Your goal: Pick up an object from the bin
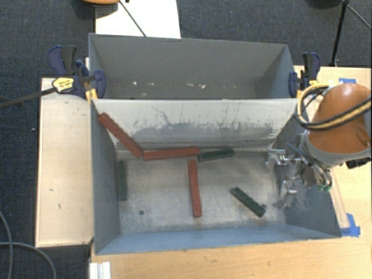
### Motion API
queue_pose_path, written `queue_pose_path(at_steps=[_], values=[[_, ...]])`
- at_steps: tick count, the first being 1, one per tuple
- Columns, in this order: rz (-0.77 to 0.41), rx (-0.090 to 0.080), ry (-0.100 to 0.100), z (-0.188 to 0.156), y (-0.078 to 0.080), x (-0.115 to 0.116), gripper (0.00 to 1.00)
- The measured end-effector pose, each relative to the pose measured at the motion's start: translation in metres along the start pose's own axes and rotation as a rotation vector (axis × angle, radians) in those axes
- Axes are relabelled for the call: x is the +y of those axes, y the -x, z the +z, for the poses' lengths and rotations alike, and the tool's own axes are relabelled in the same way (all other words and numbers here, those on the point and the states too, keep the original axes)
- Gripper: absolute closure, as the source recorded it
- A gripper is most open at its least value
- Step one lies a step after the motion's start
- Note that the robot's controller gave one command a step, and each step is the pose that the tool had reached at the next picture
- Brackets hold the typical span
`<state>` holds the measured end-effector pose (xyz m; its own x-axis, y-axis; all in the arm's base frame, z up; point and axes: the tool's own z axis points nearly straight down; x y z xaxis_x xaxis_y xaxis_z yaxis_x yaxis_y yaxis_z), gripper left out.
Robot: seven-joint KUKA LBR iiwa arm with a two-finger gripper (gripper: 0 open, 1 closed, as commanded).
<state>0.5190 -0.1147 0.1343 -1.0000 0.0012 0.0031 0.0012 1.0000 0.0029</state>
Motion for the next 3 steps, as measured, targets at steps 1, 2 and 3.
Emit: queue_pose_path(at_steps=[1, 2, 3], values=[[-0.215, -0.009, -0.005, 0.025, -0.022, 0.0, 0.0], [-0.153, -0.007, -0.004, 0.064, -0.006, -0.005, 1.0], [-0.156, -0.007, -0.004, 0.064, -0.006, -0.005, 0.0]])
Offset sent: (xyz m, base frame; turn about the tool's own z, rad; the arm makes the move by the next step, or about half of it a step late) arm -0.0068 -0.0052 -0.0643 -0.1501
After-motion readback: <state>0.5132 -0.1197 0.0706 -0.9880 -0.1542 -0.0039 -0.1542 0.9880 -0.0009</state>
